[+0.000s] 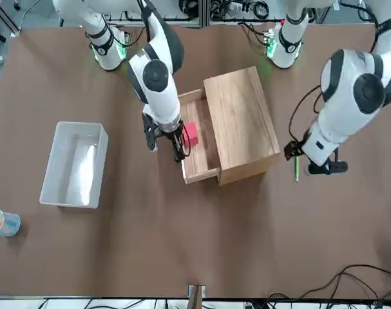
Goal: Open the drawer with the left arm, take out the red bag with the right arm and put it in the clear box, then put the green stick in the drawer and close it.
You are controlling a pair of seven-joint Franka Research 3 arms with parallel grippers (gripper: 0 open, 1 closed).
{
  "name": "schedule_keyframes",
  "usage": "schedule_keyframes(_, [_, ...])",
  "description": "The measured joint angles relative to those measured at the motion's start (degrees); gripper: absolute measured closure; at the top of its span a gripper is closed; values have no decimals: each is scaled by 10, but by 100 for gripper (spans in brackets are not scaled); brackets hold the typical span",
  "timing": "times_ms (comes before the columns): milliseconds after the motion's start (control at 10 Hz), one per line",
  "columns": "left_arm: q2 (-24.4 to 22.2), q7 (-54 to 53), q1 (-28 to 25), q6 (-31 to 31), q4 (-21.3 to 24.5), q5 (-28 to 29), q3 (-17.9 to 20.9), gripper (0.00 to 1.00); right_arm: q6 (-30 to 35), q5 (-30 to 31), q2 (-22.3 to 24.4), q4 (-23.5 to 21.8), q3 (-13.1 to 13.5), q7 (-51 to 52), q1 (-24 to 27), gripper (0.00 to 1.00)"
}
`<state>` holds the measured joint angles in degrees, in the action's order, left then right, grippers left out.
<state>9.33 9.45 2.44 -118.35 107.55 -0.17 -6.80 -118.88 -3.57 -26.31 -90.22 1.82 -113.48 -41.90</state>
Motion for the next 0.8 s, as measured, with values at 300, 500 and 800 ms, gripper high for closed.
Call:
schedule_keyframes(300, [17,-111,-64,-178,131,-5,3,9,-57,-3,-3,-45,0,-47,-21,0])
schedule_keyframes(500, [58,-136,-62,-213,158,-5,2,8,-59,-7,-2,-46,-1,-59,-47,0])
schedule_keyframes(800, [113,-182,-73,-214,160,-5,3,14,-58,-7,-5,-60,0,-61,-52,0])
